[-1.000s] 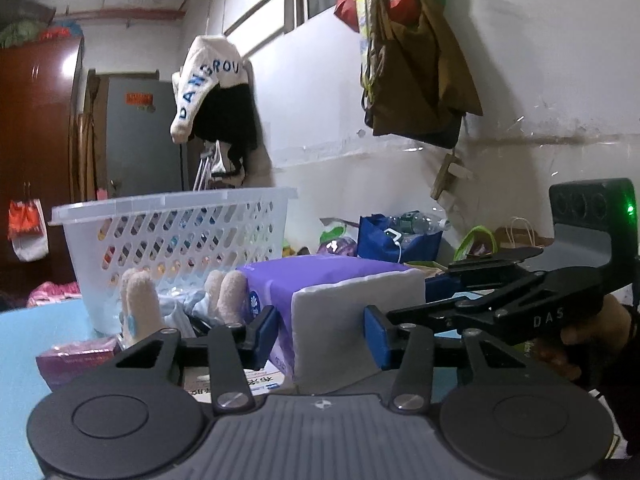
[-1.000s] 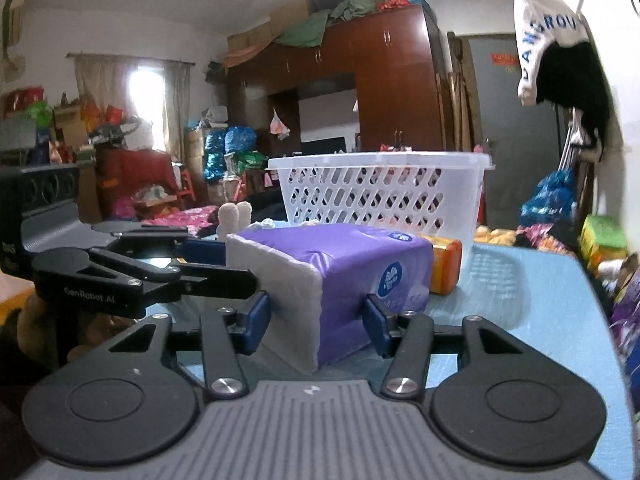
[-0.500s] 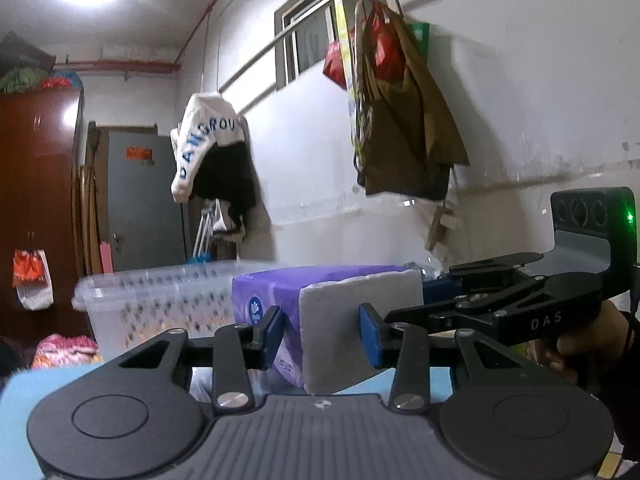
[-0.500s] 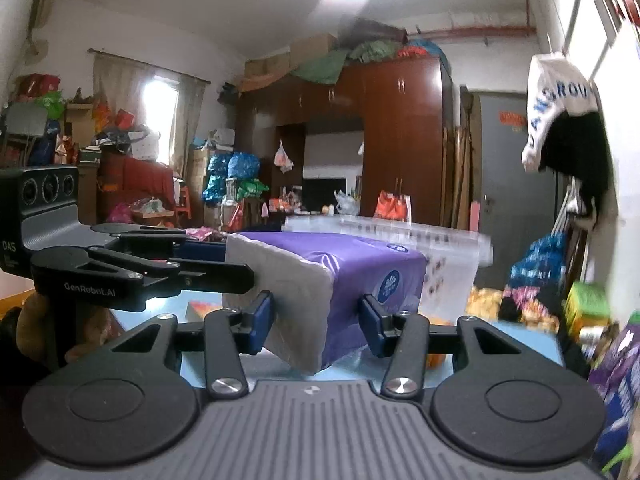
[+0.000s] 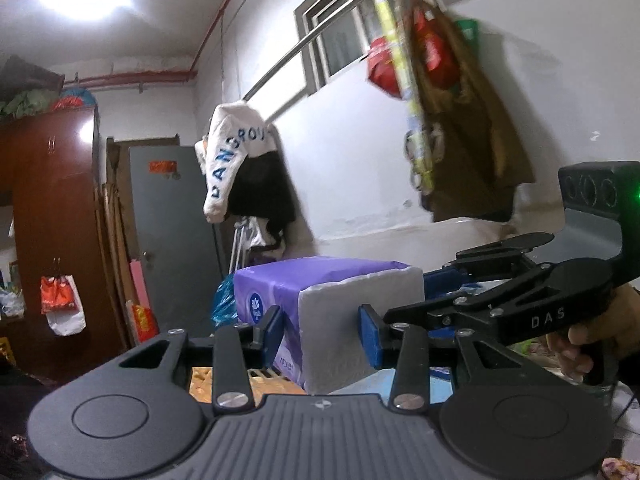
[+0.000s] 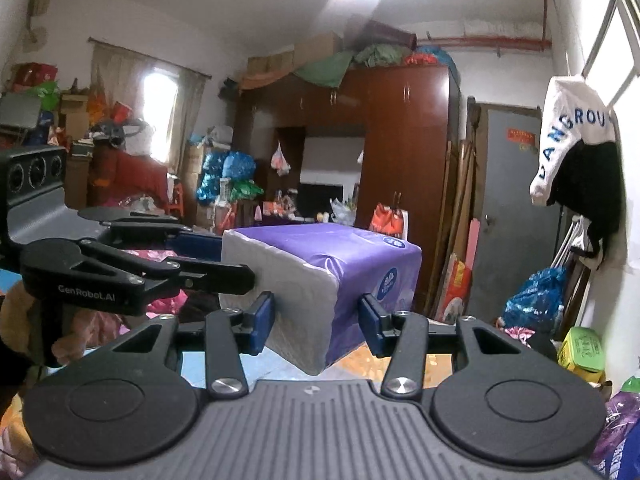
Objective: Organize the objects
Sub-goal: 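Lift the tissue pack with the right gripper and drop it into the basket, then lower the right gripper onto the white plush toy and grasp it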
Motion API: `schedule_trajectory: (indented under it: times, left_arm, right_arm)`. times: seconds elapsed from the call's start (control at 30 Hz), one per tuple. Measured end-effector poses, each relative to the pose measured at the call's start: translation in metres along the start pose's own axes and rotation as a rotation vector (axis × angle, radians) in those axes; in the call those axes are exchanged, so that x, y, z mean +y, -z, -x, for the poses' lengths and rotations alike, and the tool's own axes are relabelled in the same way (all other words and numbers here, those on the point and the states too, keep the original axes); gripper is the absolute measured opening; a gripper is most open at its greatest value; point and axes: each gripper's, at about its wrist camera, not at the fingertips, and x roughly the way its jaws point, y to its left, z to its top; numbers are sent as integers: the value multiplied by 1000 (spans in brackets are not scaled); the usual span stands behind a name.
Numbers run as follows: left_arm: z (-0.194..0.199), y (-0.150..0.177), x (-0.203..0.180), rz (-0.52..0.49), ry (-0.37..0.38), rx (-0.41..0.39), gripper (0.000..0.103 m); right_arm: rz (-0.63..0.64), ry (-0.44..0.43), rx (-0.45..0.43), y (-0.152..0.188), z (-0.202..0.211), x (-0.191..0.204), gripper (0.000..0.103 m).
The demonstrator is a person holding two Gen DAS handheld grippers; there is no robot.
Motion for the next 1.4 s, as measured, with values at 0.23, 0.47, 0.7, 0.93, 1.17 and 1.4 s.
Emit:
schedule_trajectory:
  times: [0.23,0.47,0.7,0.93,1.17,1.4]
  left_arm:
    - [-67,6,46,77,-8,112,45]
    - [-107,27,61,86,-43,239,46]
    - [-115,36,67,117,-54,271,47]
    - [-66,30,51,92,-199,105,98]
    - [5,57,29,268,-224,198,101]
    - [78,102,5,300,-295,131,101]
  right_arm:
    - [-32,24,101,9,-61,-27,50]
    - [-35,36,202,25,-90,-29,50]
    - [-33,39,247,26,-89,-35,51]
    - [-78,206,95,26,-19,-21,103]
    - [-294,116,141,92,53,1,103]
    - [-440,67,140,122,66,-10,103]
